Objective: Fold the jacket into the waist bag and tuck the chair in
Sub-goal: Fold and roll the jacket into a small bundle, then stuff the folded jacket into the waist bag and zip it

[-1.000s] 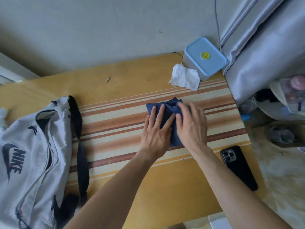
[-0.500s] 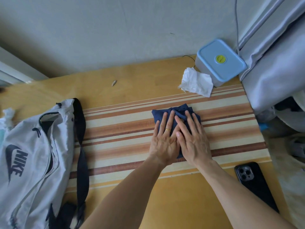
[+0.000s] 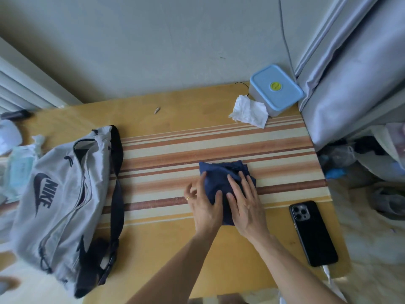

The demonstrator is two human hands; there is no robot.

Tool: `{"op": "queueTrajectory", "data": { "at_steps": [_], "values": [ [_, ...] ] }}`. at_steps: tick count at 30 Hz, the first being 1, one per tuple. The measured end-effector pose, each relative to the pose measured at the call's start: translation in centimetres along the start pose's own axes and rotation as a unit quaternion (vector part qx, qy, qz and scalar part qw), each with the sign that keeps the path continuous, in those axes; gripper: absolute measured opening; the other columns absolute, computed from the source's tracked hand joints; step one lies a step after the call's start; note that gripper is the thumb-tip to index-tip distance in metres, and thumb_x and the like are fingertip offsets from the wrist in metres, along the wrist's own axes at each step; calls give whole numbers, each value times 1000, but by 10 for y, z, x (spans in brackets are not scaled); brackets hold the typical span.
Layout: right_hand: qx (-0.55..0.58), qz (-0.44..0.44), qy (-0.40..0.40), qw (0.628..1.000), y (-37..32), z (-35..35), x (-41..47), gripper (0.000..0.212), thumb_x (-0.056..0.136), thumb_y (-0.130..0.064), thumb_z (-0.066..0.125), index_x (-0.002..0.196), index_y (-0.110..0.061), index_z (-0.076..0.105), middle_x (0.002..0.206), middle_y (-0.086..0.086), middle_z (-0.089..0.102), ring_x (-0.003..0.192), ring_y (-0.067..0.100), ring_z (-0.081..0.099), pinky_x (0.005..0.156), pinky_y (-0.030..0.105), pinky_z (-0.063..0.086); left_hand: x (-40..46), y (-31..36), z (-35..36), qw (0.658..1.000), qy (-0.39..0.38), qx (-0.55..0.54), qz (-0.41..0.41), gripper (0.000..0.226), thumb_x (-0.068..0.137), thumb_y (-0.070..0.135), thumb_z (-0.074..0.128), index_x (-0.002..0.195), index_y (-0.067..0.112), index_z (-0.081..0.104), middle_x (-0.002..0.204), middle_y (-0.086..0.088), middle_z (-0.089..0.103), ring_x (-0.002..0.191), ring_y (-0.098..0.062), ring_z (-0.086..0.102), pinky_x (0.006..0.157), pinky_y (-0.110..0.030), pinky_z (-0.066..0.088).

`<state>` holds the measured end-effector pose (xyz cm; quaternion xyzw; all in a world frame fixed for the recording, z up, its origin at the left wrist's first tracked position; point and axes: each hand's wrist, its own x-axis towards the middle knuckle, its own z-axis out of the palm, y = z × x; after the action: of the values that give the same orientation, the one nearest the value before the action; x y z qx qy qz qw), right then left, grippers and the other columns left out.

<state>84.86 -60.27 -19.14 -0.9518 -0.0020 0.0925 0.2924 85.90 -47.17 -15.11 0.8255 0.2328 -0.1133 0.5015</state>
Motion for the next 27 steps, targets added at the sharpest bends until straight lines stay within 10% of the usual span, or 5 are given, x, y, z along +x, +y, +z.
{"op": "queueTrajectory", "data": {
  "at_steps": [6, 14, 18, 21, 27],
  "values": [
    [81, -4, -15, 997, -24, 10, -61, 55, 107, -50, 20, 160, -38, 20, 171, -2, 12, 158, 18, 8, 124, 47, 27, -36, -3, -36, 978, -92, -86, -168, 36, 83, 37, 75, 113, 25, 60, 105, 10, 70, 99, -17, 67, 73, -26, 51],
    [266, 0, -16, 964, -117, -7, -57, 56, 98, -49, 49, 151, -51, 32, 157, -8, 28, 146, -3, 24, 111, 29, 34, -56, -1, -146, 965, -84, -220, -111, 40, 88, 23, 76, 118, 30, 51, 111, 5, 74, 96, -10, 73, 78, -28, 57],
    [459, 66, -131, 876, -182, -20, -33, 67, 96, -36, 67, 149, -54, 32, 143, -23, 51, 128, -3, 53, 102, 24, 46, -41, 1, -217, 948, -46, -297, -108, 47, 82, 19, 83, 118, 18, 52, 113, -3, 75, 103, -20, 74, 90, -41, 60],
    [512, 84, -200, 831, -237, -11, -15, 63, 94, -34, 70, 144, -55, 39, 135, -21, 62, 121, 2, 62, 99, 29, 51, -20, -5, -271, 958, -2, -269, -96, 53, 79, 27, 87, 118, 16, 53, 113, -6, 74, 102, -20, 74, 90, -43, 61],
    [445, 93, -91, 886, -318, 48, 22, 50, 94, -20, 71, 123, -55, 49, 116, -36, 58, 99, -24, 58, 95, 23, 50, 27, -43, -361, 992, 77, -75, -62, 37, 95, 55, 57, 110, 22, 59, 106, 4, 70, 101, -15, 67, 82, -33, 50]
  ]
}}
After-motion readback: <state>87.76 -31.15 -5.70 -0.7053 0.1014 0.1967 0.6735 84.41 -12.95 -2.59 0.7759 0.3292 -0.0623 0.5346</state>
